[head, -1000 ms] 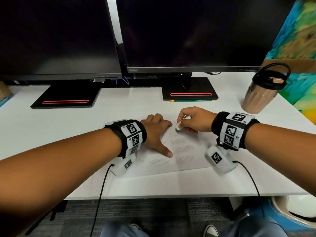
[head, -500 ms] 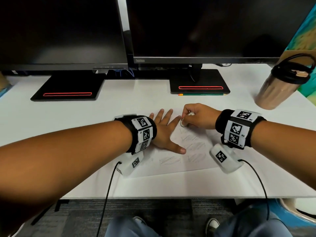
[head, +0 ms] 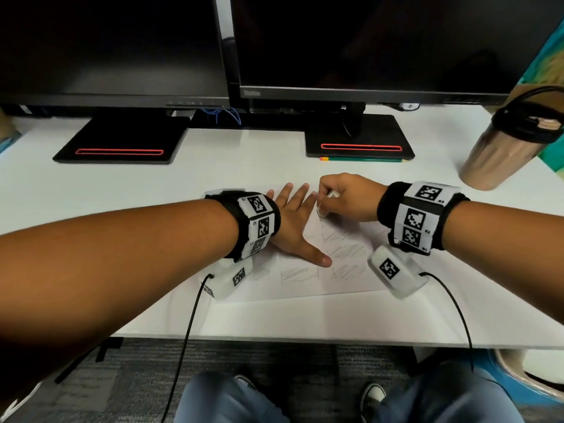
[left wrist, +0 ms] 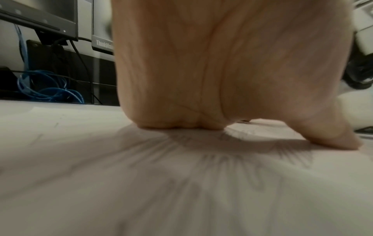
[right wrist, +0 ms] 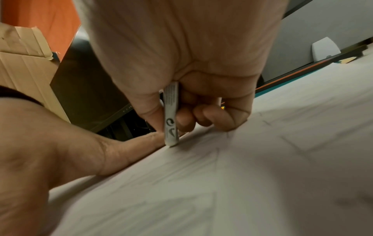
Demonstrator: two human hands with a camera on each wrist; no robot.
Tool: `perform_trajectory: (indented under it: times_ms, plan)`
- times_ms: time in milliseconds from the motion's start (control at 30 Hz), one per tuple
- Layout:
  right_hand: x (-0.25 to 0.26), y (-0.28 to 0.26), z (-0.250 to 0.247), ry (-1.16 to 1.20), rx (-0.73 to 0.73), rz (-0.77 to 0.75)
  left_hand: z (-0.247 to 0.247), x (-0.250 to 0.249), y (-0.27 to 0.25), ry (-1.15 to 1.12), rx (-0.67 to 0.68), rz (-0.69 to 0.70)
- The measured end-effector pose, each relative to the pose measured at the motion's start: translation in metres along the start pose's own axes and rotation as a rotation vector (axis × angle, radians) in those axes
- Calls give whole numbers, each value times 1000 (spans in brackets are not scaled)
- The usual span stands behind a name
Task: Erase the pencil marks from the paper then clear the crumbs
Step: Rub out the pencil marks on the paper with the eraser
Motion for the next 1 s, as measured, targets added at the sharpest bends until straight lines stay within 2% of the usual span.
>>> perform_trajectory:
  times_ms: [67,167,300,433,533,667,767,900,1000]
  plan:
    - [1,-1,-1,-4,33,-14,0,0,0,-5,-2,-2]
    - [-1,0,-5,-36,-11,15,0,-1,0,10,-1,-10]
    - [4,0,-3,-64,75,-45,-1,-2,-1,3,12,-14]
    - [3,0,-8,-75,27,-22,-3,-3,-1,20,29,-25]
    - [6,-1,-6,-83,104,-69,-4,-3,-3,11,29,-22]
    - [4,-1,-10,-81,51,-39,-4,-4,-4,25,42,-31]
    - [7,-3,-8,-72,131,-68,-4,-4,-5,13,38,-28]
    - [7,-3,-9,-72,67,-41,-5,-5,-5,18,47,-34]
    - [15,-8,-6,-19,169,-88,-5,-5,-6,21,55,-33]
Point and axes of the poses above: each hand's wrist, its own y-axis towards the middle knuckle, its own z-axis out of the palm, x = y × z, the point moved 1 cm from there along y, towards the middle knuckle, and after that the axes turned 7 degrees about -y, right-handed, at the moved point
